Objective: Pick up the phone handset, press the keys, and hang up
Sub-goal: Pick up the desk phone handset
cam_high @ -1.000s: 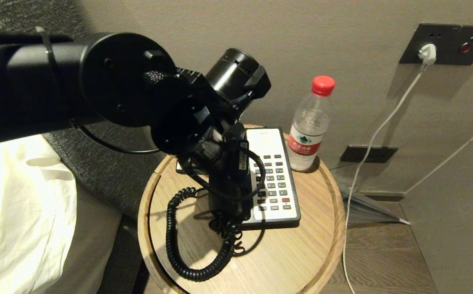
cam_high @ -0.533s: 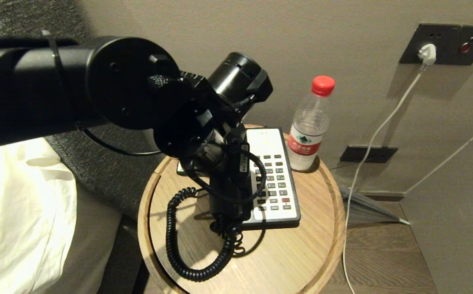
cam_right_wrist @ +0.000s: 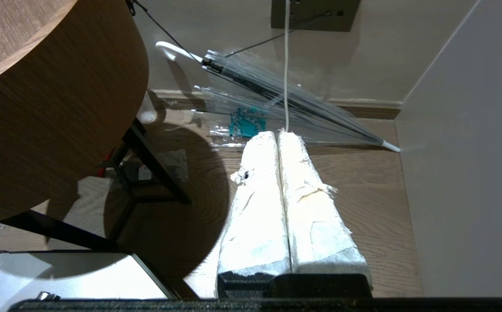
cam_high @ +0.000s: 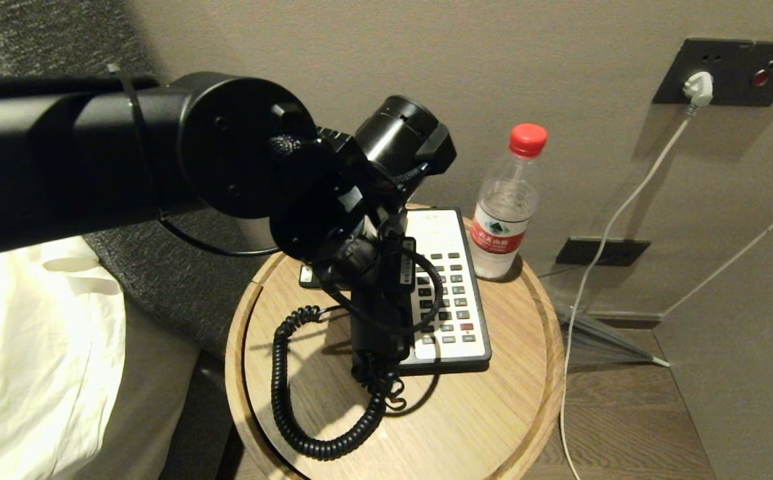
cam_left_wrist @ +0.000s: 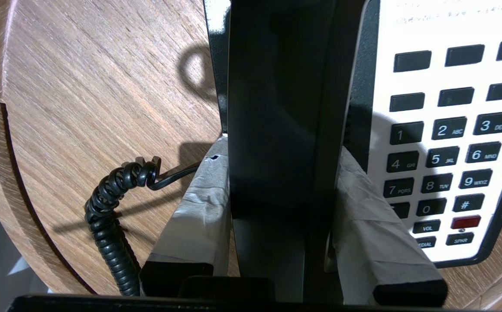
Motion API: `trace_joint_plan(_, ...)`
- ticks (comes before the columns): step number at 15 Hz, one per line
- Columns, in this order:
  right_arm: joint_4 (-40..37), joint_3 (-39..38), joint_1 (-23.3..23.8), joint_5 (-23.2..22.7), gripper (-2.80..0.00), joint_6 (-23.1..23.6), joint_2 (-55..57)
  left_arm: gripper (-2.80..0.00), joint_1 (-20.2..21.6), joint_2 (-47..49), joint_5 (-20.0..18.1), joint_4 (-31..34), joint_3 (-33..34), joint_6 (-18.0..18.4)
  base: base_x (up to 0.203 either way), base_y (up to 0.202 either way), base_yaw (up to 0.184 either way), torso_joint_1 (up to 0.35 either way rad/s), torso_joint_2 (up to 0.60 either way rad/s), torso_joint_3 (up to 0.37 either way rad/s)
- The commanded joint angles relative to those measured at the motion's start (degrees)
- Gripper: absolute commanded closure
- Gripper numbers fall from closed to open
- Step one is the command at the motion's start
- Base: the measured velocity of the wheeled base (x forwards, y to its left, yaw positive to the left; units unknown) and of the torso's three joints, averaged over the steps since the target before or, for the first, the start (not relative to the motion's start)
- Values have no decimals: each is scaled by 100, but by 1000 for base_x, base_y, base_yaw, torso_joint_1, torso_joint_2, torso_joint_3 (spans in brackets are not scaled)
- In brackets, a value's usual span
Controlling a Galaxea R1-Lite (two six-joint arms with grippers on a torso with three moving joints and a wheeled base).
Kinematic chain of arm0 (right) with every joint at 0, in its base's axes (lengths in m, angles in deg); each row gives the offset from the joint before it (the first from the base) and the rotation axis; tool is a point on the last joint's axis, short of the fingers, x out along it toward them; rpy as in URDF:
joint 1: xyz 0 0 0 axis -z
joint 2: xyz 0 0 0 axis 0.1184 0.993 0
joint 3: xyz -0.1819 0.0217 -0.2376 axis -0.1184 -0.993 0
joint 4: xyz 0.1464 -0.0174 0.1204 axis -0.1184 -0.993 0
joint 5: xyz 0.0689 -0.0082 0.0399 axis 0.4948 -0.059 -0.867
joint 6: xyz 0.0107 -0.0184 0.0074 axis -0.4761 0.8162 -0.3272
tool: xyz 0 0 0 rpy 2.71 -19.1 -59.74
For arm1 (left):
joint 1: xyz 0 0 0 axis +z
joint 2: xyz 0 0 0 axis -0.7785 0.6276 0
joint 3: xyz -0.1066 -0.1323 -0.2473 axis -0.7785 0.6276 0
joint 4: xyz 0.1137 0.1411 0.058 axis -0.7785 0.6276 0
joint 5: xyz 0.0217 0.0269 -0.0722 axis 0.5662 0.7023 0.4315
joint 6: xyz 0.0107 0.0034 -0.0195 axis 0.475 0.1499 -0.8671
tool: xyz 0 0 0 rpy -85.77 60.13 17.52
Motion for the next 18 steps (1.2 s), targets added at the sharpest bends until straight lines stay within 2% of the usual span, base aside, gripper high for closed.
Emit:
trace_joint_plan(1, -3, 1, -2, -1, 0, 2, -2, 0, -2, 34, 22, 24, -5, -15, 0, 0, 0, 0, 0, 0)
trace_joint_plan(14, -3, -8, -2, -1, 0, 2, -2, 0, -116, 104, 13, -11, -23, -32, 0, 0, 0, 0, 0, 0)
trace_joint_plan(18, -3, 1, -2, -1, 0, 2, -2, 0, -107, 148, 119, -11, -23, -32, 0, 0, 0, 0, 0, 0)
